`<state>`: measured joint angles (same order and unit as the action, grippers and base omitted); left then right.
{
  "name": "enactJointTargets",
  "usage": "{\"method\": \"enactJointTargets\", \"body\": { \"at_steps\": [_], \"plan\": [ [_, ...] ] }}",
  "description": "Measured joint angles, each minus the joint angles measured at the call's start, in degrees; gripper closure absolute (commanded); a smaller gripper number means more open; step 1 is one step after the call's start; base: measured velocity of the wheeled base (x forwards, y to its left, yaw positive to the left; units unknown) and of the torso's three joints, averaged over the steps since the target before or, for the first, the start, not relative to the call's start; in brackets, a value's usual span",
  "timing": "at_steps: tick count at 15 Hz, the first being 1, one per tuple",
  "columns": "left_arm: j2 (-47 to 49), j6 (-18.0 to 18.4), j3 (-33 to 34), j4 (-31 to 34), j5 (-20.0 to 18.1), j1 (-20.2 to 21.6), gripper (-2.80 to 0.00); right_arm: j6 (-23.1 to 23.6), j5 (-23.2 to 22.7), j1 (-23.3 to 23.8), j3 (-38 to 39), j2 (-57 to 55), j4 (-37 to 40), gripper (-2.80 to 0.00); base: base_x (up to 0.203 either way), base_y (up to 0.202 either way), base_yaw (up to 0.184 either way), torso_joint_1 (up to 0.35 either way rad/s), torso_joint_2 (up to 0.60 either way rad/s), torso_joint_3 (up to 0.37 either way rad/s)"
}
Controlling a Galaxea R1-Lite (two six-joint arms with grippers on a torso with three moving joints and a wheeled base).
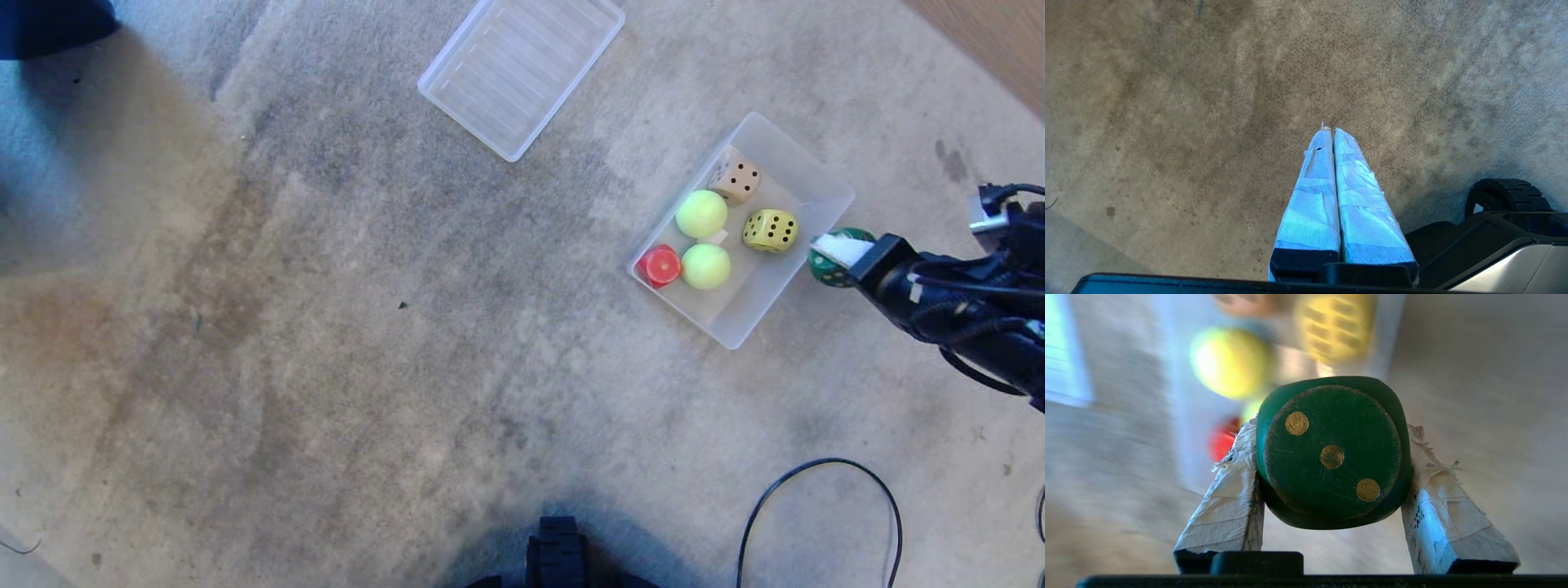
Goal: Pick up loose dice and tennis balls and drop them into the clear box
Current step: Put the toys in the box
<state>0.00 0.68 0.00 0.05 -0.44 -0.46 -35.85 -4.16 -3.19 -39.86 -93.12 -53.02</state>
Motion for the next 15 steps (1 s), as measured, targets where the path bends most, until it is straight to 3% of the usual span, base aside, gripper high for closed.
{"method": "enactJointTargets", "body": {
  "at_steps": [4, 6, 7, 15],
  "plan": [
    [0.0, 0.0, 0.0, 0.0, 0.0, 0.05, 0.0, -9.54, -3.78, -0.35, -7.74, -6.99, -2.75, 0.0, 0.0, 0.0, 0.0, 0.0, 0.0, 0.0],
    [0.0, 0.04, 0.0, -0.02, 0.0, 0.0, 0.0, -9.95, -4.21, -0.38, -9.01, -9.65, -2.87, 0.0, 0.0, 0.0, 0.0, 0.0, 0.0, 0.0],
    [0.0, 0.02, 0.0, 0.0, -0.02, 0.0, 0.0, -10.68, -4.48, -0.4, -9.35, -10.76, -2.94, -2.8, 0.0, 0.0, 0.0, 0.0, 0.0, 0.0],
    [0.0, 0.0, 0.0, 0.02, 0.0, 0.0, 0.0, -8.73, -6.0, -1.09, -7.54, -9.15, -0.79, -2.8, 0.0, 0.0, 0.0, 0.0, 0.0, 0.0]
  ]
}}
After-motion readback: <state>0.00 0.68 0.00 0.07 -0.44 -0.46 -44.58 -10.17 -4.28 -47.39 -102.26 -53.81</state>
